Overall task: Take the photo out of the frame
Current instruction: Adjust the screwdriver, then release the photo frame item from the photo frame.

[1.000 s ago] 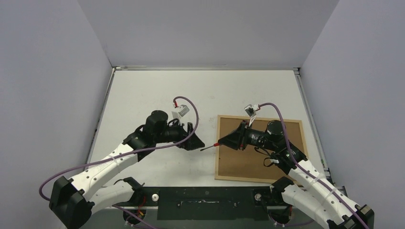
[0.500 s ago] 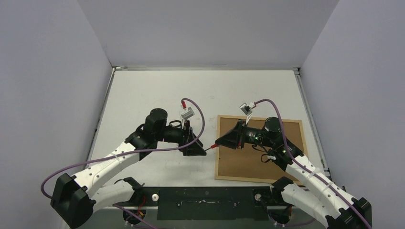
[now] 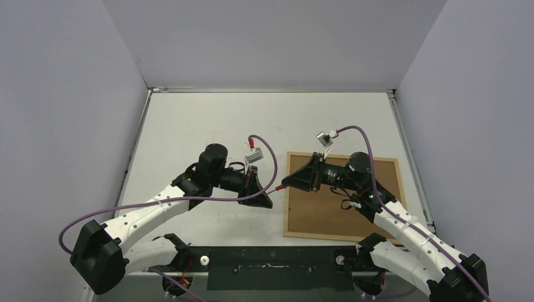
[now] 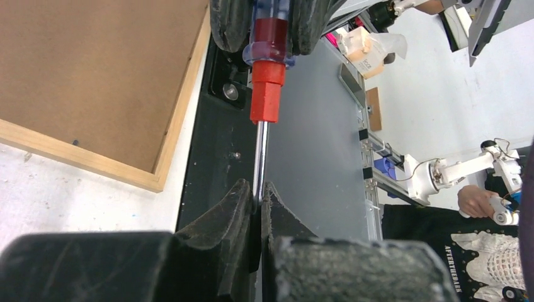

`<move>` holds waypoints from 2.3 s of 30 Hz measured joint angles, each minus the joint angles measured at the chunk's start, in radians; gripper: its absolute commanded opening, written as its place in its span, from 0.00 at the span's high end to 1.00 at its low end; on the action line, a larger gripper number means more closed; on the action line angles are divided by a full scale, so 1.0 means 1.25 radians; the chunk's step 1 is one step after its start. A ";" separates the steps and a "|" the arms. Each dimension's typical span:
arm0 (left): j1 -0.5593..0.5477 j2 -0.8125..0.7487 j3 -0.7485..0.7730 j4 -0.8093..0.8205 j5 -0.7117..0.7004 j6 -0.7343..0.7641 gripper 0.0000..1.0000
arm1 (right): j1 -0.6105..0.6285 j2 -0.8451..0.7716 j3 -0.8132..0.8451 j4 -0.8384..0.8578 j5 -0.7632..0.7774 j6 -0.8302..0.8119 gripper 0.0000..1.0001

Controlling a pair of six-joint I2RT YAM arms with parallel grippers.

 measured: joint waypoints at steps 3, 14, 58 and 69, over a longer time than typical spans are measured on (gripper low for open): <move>-0.004 -0.007 0.000 0.005 0.011 0.018 1.00 | -0.002 -0.002 -0.001 0.000 -0.013 0.003 0.73; 0.004 0.000 0.109 -0.212 0.047 0.127 1.00 | -0.002 0.001 0.055 -0.118 -0.125 -0.070 0.29; 0.014 0.074 0.219 -0.456 0.087 0.275 0.39 | 0.021 0.044 0.107 -0.249 -0.195 -0.164 1.00; 0.217 0.000 0.061 -0.424 -0.252 0.146 0.28 | -0.016 0.054 0.158 -0.659 0.180 -0.323 1.00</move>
